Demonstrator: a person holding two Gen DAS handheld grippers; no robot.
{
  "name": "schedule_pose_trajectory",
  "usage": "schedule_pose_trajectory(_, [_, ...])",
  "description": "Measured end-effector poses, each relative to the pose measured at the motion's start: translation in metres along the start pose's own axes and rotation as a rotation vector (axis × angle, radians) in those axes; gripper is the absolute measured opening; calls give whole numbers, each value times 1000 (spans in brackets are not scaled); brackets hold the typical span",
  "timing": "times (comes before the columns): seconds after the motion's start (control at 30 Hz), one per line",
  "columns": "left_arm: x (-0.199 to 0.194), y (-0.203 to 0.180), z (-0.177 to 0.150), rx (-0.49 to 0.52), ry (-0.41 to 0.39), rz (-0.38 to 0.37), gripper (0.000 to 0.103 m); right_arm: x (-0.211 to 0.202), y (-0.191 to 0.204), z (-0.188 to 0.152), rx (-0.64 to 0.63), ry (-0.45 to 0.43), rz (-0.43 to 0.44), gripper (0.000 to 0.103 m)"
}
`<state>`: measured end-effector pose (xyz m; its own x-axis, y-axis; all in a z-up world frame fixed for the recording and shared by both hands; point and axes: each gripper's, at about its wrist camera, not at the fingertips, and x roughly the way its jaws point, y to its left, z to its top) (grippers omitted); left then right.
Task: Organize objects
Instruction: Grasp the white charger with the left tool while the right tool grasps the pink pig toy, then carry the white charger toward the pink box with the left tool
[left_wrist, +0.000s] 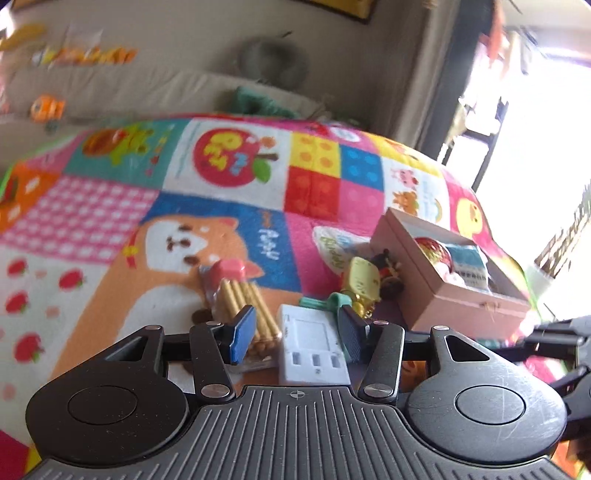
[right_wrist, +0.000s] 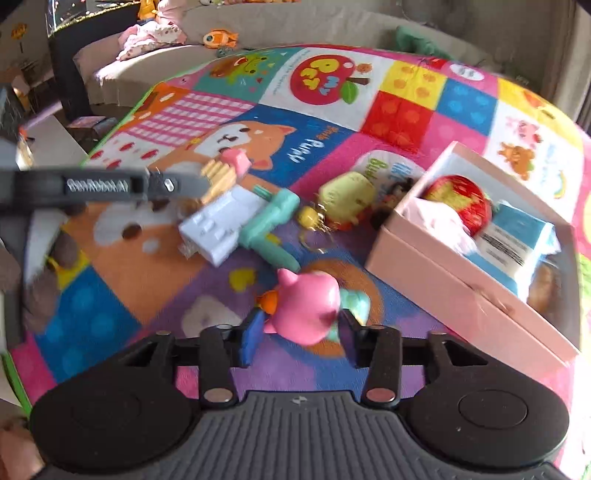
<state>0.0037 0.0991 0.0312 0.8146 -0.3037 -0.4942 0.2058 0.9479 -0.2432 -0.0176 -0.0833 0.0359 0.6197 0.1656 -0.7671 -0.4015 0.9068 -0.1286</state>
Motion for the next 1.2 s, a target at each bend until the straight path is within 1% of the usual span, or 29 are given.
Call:
schedule_pose_trajectory(0.03, [0,-7,0,35,12,-3,54,-3,1,-5,-17,-19,-29,61])
schedule_pose_trajectory(0.1, [8,-21,0,100,60,-3,54,-7,1,-13,-33,-48,-65,66])
schedule_pose_trajectory(0.2, [29,-32,-2,153,117,45,54,-13,-4,-21,-11,-74,-55,71])
schedule_pose_trajectory(0.23, [37,-33,-3,164,130,60,53,-15,-5,-23,-2,-83,-52,75])
schedule_pose_trajectory(0.27, [44,-34,-4,176,139,72,53,-17,-6,-26,7,-94,-52,80])
schedule_pose_trajectory(0.33, [53,-36,-4,211,133,100,55,-19,-8,-32,18,-114,-56,83])
schedule_pose_trajectory(0.43, [70,-32,-3,179,195,81,55,-17,-11,-43,38,-126,-72,87])
schedule_pose_trajectory(0.47, [71,-32,-4,185,184,86,54,-16,-12,-47,51,-122,-78,88])
schedule_pose_trajectory(0.53, [70,-35,-5,197,184,94,53,-12,-15,-53,80,-113,-88,88])
schedule_pose_trajectory(0.57, [67,-36,-6,194,192,76,53,-10,-17,-56,93,-110,-93,88])
schedule_pose_trajectory(0.7, [38,-40,-19,182,236,-49,53,-10,-23,-63,121,-115,-93,88])
schedule_pose_trajectory(0.73, [29,-43,-25,190,242,-60,53,-12,-23,-63,120,-127,-88,88])
schedule_pose_trajectory(0.8, [12,-46,-36,205,239,-46,53,-14,-22,-61,117,-151,-63,88])
schedule_pose_trajectory(0.87, [2,-46,-44,210,227,-11,53,-14,-21,-55,122,-169,-23,88])
schedule_pose_trajectory(0.97, [-5,-44,-47,183,216,9,53,-4,-21,-38,146,-194,18,88])
schedule_pose_trajectory(1.1, [-4,-43,-45,151,211,17,53,17,-24,-13,205,-174,78,88])
schedule_pose_trajectory(1.2, [-4,-42,-44,145,210,18,53,31,-17,-1,183,-153,101,86])
